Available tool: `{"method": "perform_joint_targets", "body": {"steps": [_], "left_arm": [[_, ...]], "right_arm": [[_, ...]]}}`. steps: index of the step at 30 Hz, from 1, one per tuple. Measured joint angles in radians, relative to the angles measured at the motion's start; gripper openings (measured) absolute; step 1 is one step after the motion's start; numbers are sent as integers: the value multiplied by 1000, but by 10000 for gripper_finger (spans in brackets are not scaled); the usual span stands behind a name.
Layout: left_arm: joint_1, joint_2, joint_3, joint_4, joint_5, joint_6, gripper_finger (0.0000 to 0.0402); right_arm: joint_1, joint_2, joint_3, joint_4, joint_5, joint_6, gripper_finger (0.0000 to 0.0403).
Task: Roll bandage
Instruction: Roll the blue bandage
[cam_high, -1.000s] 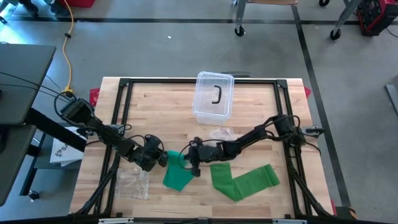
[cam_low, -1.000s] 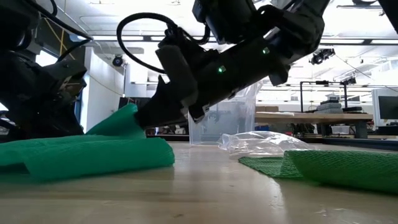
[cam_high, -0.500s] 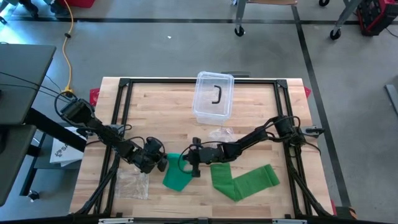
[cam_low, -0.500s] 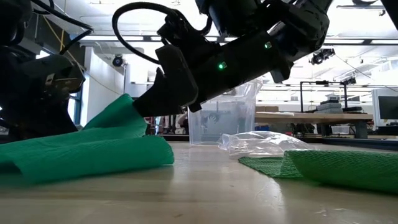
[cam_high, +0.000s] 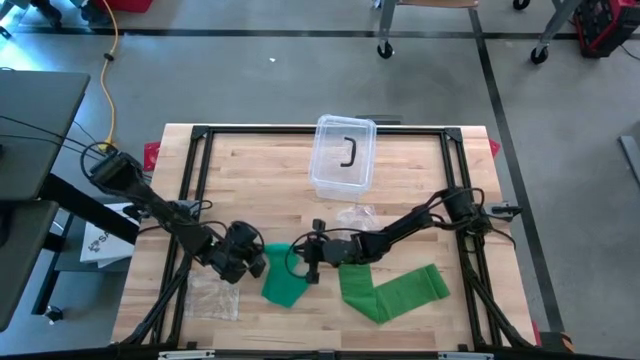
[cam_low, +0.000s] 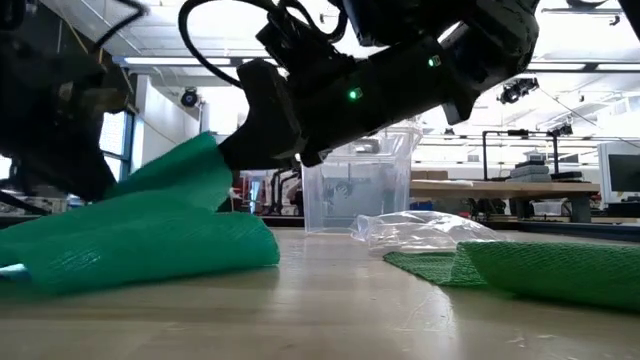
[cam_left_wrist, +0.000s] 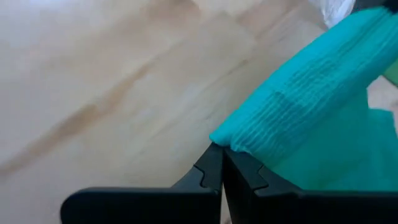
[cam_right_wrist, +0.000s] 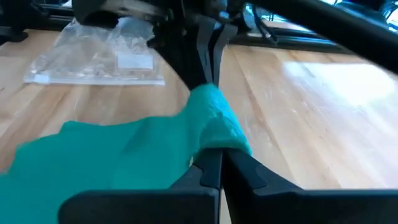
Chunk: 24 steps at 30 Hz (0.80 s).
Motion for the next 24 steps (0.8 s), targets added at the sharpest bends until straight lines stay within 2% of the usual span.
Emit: {"method": "perform_joint_targets", "body": {"steps": [6,12,15,19,24], "left_arm": [[-15,-99,77,-217,-50,0,0],[-38,-188,109,-305,-118,39,0],[-48,-223,121,-322,-150,52,0],[-61,-240,120,-321,-232,65,0],[-56,-241,119,-274,-276,134,0]], "right_arm": [[-3,-57,0,0,59,-38,0],[-10,-88,-6,29,79,-63,0],[-32,-114,-89,142,47,-55,0],[-68,-157,-233,345,-53,5,0],[-82,-183,-349,493,-91,58,0]]}}
